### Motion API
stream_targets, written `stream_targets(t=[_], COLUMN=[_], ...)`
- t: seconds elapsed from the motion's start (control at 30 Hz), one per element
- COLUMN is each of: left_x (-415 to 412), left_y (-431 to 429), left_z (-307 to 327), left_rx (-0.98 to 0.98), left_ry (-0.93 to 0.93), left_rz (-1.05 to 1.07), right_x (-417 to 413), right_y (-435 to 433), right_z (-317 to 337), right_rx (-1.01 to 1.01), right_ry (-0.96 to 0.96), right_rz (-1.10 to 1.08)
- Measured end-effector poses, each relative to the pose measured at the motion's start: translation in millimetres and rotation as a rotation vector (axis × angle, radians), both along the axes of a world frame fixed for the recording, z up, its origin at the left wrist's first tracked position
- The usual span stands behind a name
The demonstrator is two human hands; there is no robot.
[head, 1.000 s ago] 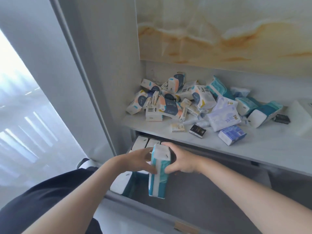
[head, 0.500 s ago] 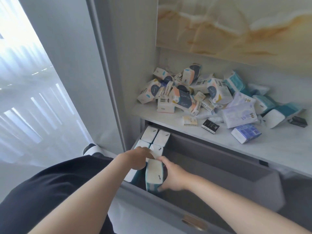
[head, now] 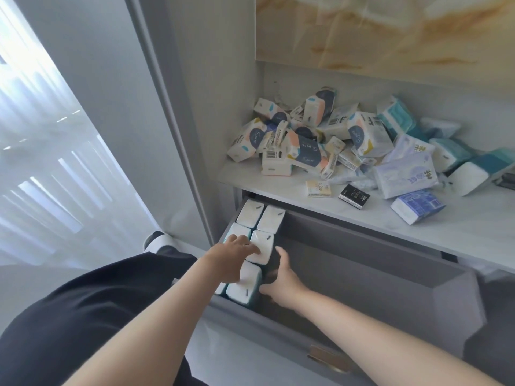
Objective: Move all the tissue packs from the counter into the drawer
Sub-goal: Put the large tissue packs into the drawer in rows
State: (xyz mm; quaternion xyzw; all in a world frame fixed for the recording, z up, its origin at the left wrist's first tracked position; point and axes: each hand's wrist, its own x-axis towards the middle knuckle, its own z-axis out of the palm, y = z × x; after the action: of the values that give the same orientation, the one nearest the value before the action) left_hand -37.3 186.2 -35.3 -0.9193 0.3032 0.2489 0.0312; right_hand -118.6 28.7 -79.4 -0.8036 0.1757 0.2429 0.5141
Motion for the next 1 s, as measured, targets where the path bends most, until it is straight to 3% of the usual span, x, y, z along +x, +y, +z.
stream_targets(t=[0.13,0.23,0.37,0.63,0.77,1.0], left_x=[-2,-2,4,28,42,61], left_y=[-4,-8,-21,-107,-186,-336], left_z=[-1,-2,8,67,101,127], left_rx=[0.007,0.012,-0.077,-0.429,-0.531,-0.625], left_ry=[-0.02,-0.003,0.023,-0.037,-0.059,-0.184], left_rz=[-0.001,0.009,0.073,0.167,0.085,-0.116], right_x=[2,5,14,63,75,77], right_y=[-3,-8,-30,-142,-223,-367], right_z=[0,2,21,114,155,160], right_rx=[0.25,0.253,0.075,-0.184,-0.377,-0.724], right_ry=[0.074,0.09,0.05,-0.244,-0.366,-0.454], right_rz=[0.031,0.043,0.099,0.057,-0.004,-0.231])
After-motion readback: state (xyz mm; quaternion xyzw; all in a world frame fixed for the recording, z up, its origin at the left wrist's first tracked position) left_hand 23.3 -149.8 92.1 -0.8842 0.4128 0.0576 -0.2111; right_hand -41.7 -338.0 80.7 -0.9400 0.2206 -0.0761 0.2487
